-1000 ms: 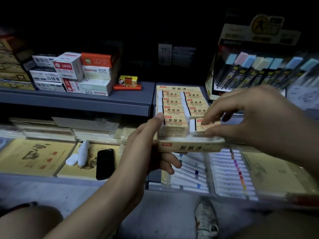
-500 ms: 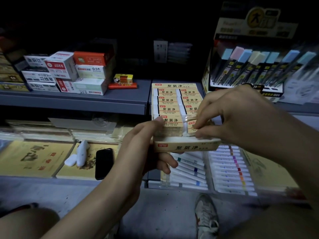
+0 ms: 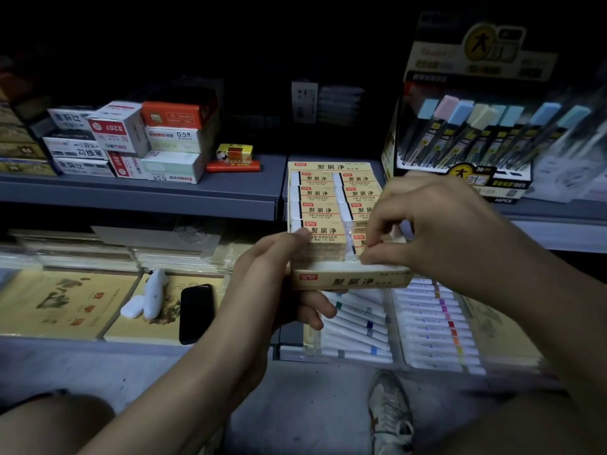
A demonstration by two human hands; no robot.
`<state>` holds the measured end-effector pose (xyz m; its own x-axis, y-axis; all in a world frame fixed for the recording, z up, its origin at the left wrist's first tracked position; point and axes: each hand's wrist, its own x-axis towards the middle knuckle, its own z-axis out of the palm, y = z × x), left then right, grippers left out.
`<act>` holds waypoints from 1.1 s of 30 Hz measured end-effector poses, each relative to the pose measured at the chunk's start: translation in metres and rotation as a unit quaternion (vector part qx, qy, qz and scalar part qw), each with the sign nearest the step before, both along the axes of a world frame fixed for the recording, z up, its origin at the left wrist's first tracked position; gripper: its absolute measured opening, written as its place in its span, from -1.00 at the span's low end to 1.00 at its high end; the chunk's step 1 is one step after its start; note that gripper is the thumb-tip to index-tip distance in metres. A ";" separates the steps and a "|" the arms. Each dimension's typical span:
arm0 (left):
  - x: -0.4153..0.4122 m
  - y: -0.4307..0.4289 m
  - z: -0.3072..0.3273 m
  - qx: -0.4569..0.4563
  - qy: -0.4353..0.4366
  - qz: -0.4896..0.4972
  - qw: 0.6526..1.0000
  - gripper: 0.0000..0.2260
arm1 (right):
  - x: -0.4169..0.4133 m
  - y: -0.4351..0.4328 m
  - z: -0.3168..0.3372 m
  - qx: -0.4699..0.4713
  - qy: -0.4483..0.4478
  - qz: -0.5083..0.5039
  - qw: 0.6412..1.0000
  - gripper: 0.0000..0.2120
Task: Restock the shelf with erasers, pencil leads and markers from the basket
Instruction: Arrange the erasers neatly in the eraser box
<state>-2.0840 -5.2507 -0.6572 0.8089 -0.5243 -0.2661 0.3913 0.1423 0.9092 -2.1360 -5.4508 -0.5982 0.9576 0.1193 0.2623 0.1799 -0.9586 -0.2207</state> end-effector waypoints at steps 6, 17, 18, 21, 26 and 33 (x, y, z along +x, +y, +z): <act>-0.002 -0.001 0.003 0.001 0.005 0.006 1.000 -0.69 | 0.002 0.002 -0.003 0.030 0.006 -0.088 0.996 -0.61; 0.010 0.013 0.015 0.013 -0.031 -0.091 0.995 -0.60 | -0.022 -0.005 0.007 0.155 0.012 -0.030 0.987 -0.62; 0.012 0.017 0.015 0.023 -0.051 -0.112 0.992 -0.62 | -0.025 -0.006 0.005 0.133 0.008 -0.016 0.991 -0.63; 0.011 0.025 0.018 0.099 -0.154 -0.127 0.975 -0.64 | -0.030 -0.007 -0.005 0.104 -0.007 -0.002 0.995 -0.72; 0.018 0.029 0.016 0.165 -0.262 -0.018 0.951 -0.44 | -0.026 -0.007 -0.012 0.108 -0.039 0.001 0.993 -0.80; 0.031 0.026 -0.007 0.303 -0.520 0.124 0.789 -0.61 | -0.001 -0.009 -0.020 0.105 -0.058 -0.018 0.993 -0.82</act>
